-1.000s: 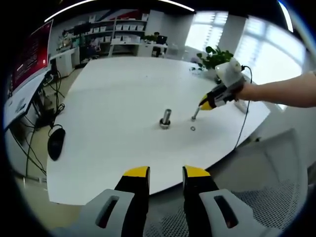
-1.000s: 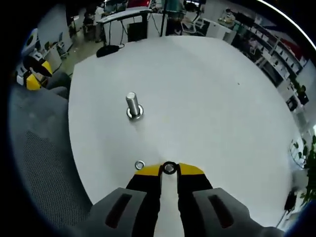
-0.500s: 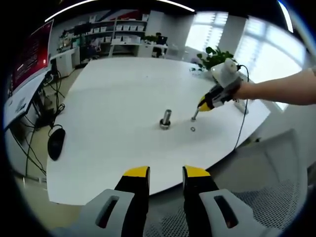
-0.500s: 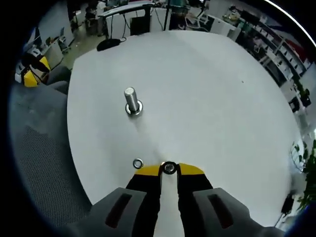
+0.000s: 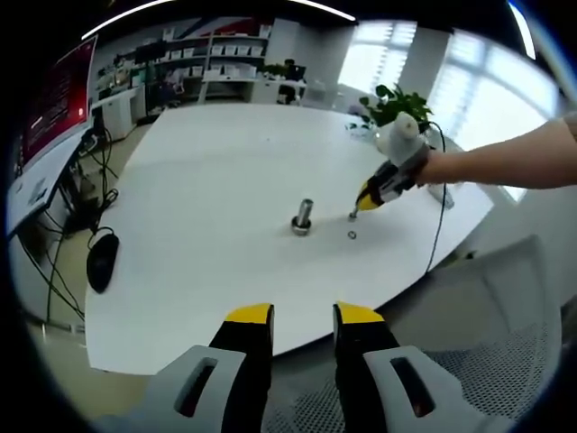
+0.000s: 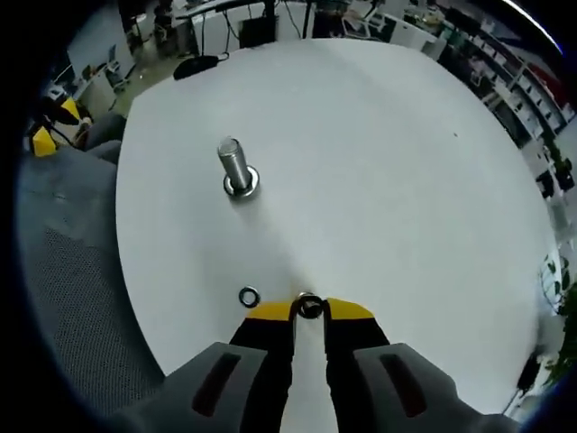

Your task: Place the washer onto the threaded stud by aligning its center hole with the stud, sliding it down to the base, and recovering from edge contact or off-axis alignment until the washer reaches the visible bottom stop.

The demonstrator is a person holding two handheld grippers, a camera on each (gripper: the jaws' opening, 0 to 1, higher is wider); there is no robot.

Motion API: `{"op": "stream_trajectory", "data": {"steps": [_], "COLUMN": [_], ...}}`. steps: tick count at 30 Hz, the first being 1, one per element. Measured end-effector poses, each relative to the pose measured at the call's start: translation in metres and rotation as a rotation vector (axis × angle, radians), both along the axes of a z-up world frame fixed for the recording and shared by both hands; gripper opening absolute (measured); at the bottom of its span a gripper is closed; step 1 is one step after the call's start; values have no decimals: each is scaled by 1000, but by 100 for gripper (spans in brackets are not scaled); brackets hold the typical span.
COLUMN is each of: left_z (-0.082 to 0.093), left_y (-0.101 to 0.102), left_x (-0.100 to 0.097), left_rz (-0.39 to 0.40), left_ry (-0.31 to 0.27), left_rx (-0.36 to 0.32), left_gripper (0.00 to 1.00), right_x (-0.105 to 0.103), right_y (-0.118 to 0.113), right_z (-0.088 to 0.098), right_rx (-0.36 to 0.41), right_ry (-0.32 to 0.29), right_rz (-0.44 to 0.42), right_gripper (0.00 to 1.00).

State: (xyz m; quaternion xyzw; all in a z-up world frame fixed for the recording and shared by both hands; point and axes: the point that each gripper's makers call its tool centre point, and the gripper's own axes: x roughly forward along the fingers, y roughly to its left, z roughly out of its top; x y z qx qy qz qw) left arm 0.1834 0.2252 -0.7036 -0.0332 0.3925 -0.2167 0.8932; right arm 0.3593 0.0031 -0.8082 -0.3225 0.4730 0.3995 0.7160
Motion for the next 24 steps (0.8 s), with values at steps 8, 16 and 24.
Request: {"op": "stream_trajectory", "data": {"steps": [8,16,24], "left_z": [0,0,0], "left_y": [0,1,1], "left_x": [0,0,0], "left_rz": [0,5,7], "left_ry": [2,1,0], "left_rx": [1,2,1], "left_gripper": [24,24,24], "right_x": [-1,-2,-4], "right_y": [-1,-4,-9], "right_z": [-13,-19,-17], "right_rx": [-15,-17,-10], "right_ry": [25,26,12], "right_rz": [-11,-18,-48], "right_gripper": [14,14,19]}}
